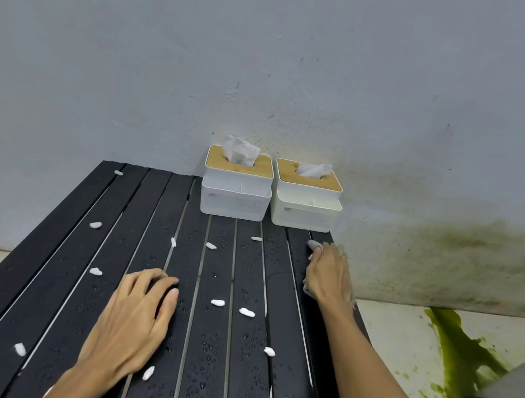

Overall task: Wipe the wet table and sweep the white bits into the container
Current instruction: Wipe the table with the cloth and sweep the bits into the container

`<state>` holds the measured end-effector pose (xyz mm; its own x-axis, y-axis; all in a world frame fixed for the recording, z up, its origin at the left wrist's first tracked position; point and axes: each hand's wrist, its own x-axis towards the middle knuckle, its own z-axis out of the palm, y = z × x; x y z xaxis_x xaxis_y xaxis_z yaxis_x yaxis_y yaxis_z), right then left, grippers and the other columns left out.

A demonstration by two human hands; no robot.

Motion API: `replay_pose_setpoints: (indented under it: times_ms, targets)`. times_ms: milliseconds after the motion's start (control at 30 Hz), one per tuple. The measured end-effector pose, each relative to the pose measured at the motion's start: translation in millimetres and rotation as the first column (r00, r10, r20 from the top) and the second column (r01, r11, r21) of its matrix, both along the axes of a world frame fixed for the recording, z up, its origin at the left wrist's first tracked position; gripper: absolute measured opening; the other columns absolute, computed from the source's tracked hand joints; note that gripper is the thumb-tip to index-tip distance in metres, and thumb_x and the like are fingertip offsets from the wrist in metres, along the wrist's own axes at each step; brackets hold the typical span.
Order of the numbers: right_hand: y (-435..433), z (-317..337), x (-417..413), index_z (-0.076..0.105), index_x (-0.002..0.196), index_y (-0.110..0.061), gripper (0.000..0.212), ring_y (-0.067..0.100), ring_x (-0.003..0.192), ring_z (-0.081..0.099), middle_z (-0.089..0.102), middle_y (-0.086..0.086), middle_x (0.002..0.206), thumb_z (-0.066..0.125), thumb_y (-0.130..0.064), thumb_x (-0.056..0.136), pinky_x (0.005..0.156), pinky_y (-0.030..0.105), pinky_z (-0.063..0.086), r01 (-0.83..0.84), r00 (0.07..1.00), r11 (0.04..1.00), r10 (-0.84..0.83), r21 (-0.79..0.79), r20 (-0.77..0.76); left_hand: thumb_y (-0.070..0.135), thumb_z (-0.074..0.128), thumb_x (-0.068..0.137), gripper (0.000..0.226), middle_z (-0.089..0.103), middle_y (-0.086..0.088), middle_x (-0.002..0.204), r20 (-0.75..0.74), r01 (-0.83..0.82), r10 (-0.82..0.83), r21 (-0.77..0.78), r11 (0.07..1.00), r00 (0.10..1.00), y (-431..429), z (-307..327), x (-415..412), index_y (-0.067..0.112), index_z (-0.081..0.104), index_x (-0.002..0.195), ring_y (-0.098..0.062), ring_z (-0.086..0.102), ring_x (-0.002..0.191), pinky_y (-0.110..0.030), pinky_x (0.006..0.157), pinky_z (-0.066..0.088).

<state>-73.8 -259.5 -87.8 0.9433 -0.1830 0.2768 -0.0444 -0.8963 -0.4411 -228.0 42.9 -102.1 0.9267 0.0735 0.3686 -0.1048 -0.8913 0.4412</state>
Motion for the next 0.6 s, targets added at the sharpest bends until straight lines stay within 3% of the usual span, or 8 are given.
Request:
replay_pose_setpoints:
  times_ms: [167,267,367,433,500,533,567,600]
  targets:
    - [29.2,22.6,3.7,0.055,0.12,-0.02,0.033,0.029,0.122,0.053,0.052,0.007,0.133,0.027,-0.035,0.108,0.087,0.036,0.037,-0.347,0.932,0.938,0.344,-0.004,-0.112,0.055,0.019,0.096,0.054,0.05,0.017,0.122,-0.009,-0.008,0.008,-0.002,1.0,1.0,0.6,-0.8,0.8,0.03,0.059,0.123,-0.008,0.039,0.117,-0.029,0.092,0.042]
    - [42.1,23.7,-14.9,0.047,0.144,-0.022,0.044,0.027,0.14,0.044,0.04,0.003,0.157,0.031,-0.041,0.108,0.111,0.042,0.038,-0.513,0.842,0.857,0.514,0.052,-0.166,0.056,0.018,0.096,0.054,0.05,0.019,0.121,-0.01,-0.009,0.009,-0.012,1.0,1.0,-0.1,0.0,0.6,0.032,0.058,0.122,-0.008,0.039,0.118,-0.028,0.09,0.042]
    - [48.5,25.1,-36.6,0.052,0.141,-0.033,0.037,0.01,0.131,0.052,0.051,-0.006,0.149,0.035,-0.036,0.108,0.114,0.032,0.038,-0.637,0.76,0.754,0.649,0.163,-0.03,0.056,0.019,0.096,0.053,0.049,0.02,0.121,-0.007,0.002,-0.002,-0.03,1.0,1.0,-0.3,0.8,0.2,0.033,0.059,0.122,-0.007,0.039,0.118,-0.028,0.089,0.042]
    - [45.5,31.6,-45.9,0.058,0.135,-0.038,0.036,0.008,0.092,0.069,0.07,-0.001,0.122,0.034,-0.033,0.109,0.093,0.021,0.053,-0.555,0.827,0.775,0.551,0.303,0.108,0.056,0.021,0.098,0.051,0.049,0.021,0.12,-0.007,0.006,-0.006,-0.048,0.999,1.0,0.9,1.2,-0.2,0.033,0.059,0.121,-0.006,0.038,0.118,-0.028,0.089,0.041]
    - [34.4,37.2,-43.0,0.058,0.133,-0.033,0.035,0.021,0.06,0.07,0.071,0.01,0.082,0.033,-0.032,0.109,0.062,0.025,0.058,-0.371,0.928,0.822,0.324,0.433,0.181,0.054,0.024,0.1,0.048,0.048,0.022,0.12,-0.012,0.003,-0.004,-0.067,0.998,1.0,2.3,1.2,0.3,0.031,0.06,0.121,-0.005,0.037,0.118,-0.028,0.089,0.042]
    - [25.2,36.1,-35.3,0.058,0.134,-0.029,0.036,0.026,0.067,0.071,0.068,0.012,0.081,0.032,-0.031,0.109,0.066,0.031,0.059,-0.281,0.957,0.862,0.218,0.421,0.192,0.053,0.024,0.1,0.048,0.048,0.022,0.119,-0.012,0.0,-0.001,-0.067,0.998,1.0,2.7,1.2,0.6,0.031,0.061,0.121,-0.005,0.037,0.117,-0.029,0.088,0.042]
    - [13.6,31.8,-23.6,0.056,0.135,-0.024,0.037,0.03,0.09,0.07,0.068,0.014,0.096,0.031,-0.031,0.109,0.085,0.039,0.056,-0.189,0.976,0.92,0.136,0.343,0.171,0.053,0.023,0.099,0.049,0.049,0.021,0.118,-0.01,0.0,0.0,-0.057,0.998,1.0,2.7,1.3,1.3,0.03,0.061,0.12,-0.006,0.038,0.116,-0.029,0.088,0.043]
    - [3.9,28.1,-13.5,0.054,0.138,-0.018,0.04,0.036,0.119,0.059,0.064,0.017,0.12,0.031,-0.032,0.108,0.106,0.047,0.043,-0.095,0.993,0.972,0.076,0.214,0.093,0.053,0.024,0.098,0.049,0.049,0.02,0.117,-0.006,0.004,-0.004,-0.036,0.999,1.0,3.1,0.6,2.1,0.029,0.061,0.12,-0.007,0.039,0.115,-0.029,0.088,0.043]
